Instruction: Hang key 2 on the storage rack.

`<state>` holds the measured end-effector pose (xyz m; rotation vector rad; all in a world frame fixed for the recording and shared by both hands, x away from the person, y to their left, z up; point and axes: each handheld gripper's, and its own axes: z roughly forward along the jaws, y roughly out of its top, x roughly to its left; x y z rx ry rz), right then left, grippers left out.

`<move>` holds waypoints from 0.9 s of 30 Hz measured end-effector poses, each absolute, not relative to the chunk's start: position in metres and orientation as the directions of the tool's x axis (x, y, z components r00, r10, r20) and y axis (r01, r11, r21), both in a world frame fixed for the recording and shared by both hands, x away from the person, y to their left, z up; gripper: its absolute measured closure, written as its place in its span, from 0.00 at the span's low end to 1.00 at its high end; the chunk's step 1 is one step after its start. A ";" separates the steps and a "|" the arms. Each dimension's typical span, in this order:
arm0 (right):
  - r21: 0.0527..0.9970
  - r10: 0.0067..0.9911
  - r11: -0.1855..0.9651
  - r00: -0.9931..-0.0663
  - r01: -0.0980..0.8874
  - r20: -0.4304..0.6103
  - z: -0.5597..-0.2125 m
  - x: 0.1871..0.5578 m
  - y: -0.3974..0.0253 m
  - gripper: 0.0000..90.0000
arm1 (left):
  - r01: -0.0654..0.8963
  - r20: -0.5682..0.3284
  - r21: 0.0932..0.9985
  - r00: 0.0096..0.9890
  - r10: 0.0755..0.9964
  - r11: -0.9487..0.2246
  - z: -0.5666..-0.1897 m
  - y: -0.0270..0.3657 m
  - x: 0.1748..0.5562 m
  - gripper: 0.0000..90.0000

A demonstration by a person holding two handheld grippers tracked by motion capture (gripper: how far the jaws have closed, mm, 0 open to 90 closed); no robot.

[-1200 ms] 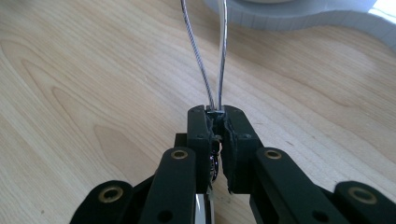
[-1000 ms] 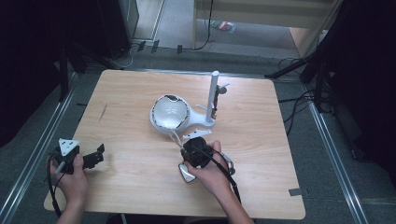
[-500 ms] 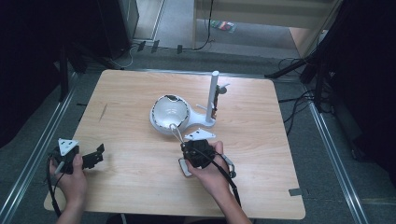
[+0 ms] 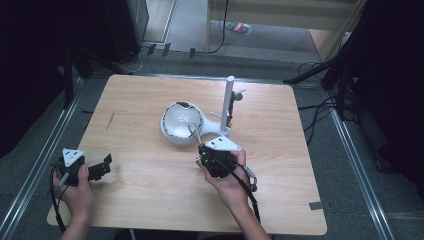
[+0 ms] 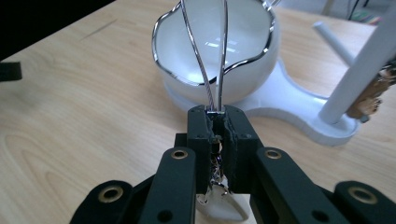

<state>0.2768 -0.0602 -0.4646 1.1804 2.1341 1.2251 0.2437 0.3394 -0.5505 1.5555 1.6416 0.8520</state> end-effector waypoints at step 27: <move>0.922 0.908 0.150 -0.419 0.356 0.014 -0.452 0.280 -0.089 0.92 | 0.525 -0.057 0.849 -0.024 0.998 0.061 -0.551 0.339 0.244 0.00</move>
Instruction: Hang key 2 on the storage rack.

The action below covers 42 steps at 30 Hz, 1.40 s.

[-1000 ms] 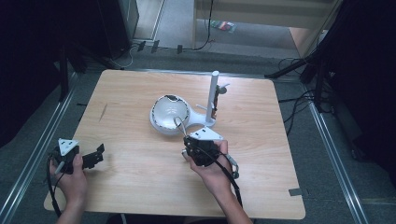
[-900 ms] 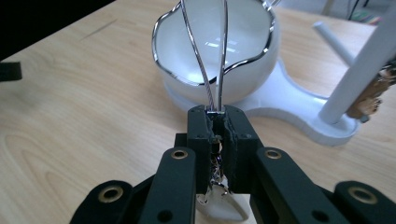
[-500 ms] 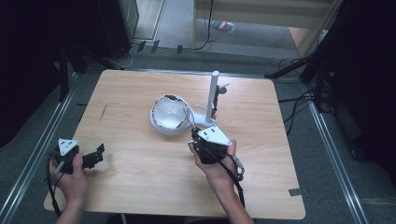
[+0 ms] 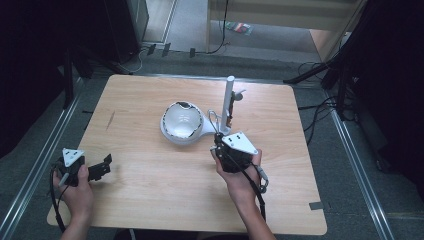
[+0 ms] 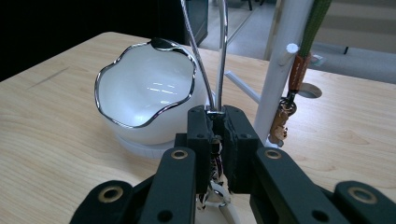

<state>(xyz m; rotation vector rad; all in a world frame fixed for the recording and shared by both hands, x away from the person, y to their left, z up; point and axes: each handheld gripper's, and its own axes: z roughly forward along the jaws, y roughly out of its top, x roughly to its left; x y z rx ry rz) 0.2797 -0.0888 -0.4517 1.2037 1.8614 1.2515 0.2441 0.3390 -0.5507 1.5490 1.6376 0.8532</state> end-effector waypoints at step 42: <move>0.901 0.960 0.108 -0.278 0.421 0.015 -0.464 0.302 -0.108 0.92 | 0.527 -0.053 0.848 -0.023 0.998 0.057 -0.551 0.339 0.244 0.00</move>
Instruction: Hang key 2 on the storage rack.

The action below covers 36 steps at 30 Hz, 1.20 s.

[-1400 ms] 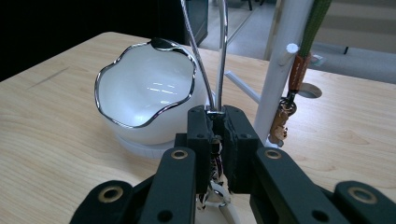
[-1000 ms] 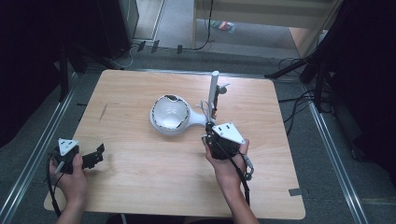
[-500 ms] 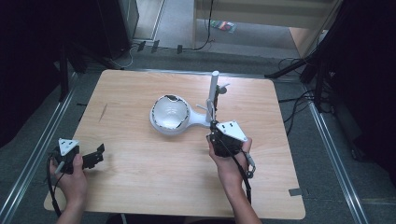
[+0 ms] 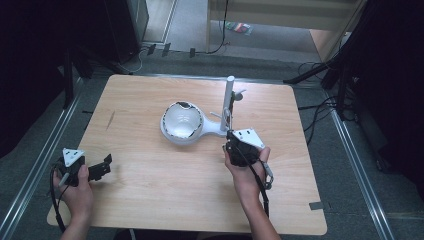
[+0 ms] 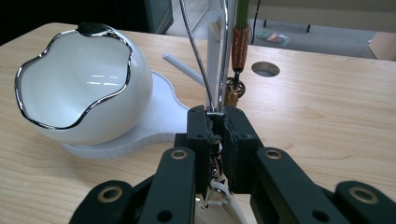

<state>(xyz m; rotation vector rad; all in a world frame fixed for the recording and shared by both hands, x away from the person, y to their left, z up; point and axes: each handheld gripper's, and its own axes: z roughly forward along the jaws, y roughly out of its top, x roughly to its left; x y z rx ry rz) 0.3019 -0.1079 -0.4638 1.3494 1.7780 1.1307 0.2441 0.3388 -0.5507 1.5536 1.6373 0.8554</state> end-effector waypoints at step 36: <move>0.857 0.966 0.084 -0.251 0.508 0.055 -0.477 0.323 -0.109 0.92 | 0.528 -0.047 0.848 -0.025 0.999 0.053 -0.551 0.338 0.244 0.00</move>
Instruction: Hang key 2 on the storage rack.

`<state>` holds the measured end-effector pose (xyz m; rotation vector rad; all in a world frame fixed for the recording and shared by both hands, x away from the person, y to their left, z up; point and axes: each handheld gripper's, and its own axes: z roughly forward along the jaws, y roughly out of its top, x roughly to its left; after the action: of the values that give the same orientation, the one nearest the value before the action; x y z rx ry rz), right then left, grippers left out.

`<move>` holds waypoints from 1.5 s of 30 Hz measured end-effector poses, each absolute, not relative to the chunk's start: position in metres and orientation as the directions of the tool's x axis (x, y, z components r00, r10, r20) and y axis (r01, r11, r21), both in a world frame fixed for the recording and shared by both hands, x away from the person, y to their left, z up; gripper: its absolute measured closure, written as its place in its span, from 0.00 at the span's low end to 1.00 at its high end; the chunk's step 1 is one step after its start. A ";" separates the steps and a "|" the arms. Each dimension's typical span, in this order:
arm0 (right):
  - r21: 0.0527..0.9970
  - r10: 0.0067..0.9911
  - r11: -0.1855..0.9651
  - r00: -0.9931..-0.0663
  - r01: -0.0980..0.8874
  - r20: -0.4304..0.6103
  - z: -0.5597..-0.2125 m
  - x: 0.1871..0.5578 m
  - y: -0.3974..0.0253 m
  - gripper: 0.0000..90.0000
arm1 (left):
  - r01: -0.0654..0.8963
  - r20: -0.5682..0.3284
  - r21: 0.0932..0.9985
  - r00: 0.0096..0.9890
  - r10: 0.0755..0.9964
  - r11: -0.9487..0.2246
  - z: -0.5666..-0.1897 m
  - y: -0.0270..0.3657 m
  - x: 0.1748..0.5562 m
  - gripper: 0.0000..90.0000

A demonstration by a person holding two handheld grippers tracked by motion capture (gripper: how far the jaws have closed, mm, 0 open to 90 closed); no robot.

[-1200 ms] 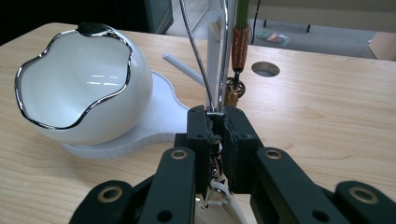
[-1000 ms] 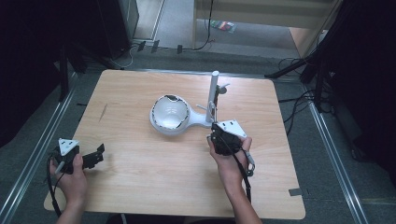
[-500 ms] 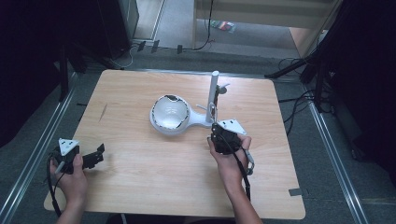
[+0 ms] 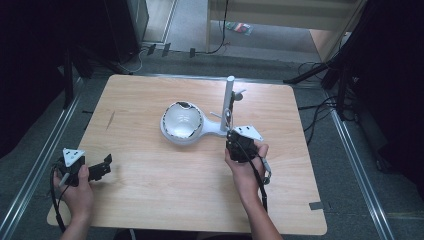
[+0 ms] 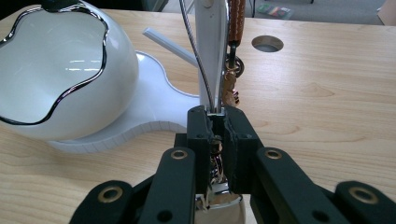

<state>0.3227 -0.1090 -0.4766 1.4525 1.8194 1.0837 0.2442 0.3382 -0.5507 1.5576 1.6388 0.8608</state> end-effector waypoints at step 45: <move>0.894 0.961 0.094 -0.275 0.437 0.034 -0.483 0.330 -0.120 0.00 | 0.526 -0.063 0.848 -0.022 0.998 0.065 -0.551 0.339 0.244 0.00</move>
<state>0.3297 -0.1202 -0.4830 1.3739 1.7832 1.1349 0.2438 0.3391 -0.5508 1.5469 1.6380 0.8462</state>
